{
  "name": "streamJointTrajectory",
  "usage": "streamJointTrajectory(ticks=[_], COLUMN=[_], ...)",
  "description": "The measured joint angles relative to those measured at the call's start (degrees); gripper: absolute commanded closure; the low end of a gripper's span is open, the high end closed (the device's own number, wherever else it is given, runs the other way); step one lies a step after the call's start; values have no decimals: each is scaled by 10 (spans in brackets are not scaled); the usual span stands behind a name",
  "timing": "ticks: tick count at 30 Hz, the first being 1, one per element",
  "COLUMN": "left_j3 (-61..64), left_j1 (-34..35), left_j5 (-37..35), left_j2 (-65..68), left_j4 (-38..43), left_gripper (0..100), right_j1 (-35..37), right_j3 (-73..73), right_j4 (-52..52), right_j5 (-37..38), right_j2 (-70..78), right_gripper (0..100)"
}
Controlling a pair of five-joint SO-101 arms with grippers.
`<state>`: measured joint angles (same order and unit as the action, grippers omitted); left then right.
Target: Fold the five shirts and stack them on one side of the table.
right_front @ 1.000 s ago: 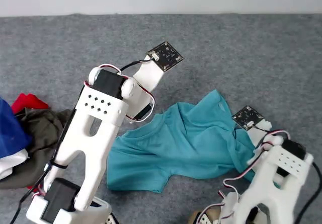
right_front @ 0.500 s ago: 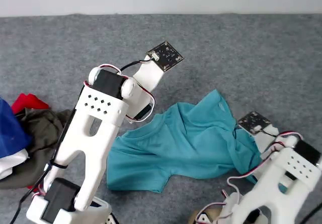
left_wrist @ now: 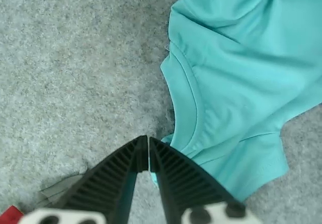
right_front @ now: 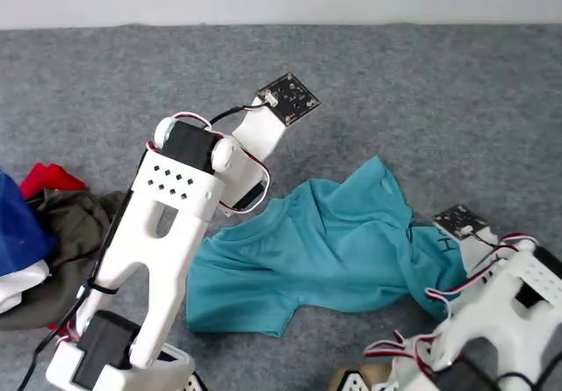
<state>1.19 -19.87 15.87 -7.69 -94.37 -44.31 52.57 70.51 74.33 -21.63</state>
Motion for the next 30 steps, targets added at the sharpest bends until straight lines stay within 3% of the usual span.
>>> streamJointTrajectory(ticks=[21,28,30], left_j3=[0,0,0], left_j1=[0,0,0], left_j5=[0,0,0], left_j2=[0,0,0], left_j4=[-8,-8,-8], left_gripper=[984,984,984], right_j1=[-22,-25,-25], right_j3=[12,26,27], right_j4=[-38,-119,-144], right_j5=[0,1,1], right_j2=[67,76,77], right_gripper=[769,988,984])
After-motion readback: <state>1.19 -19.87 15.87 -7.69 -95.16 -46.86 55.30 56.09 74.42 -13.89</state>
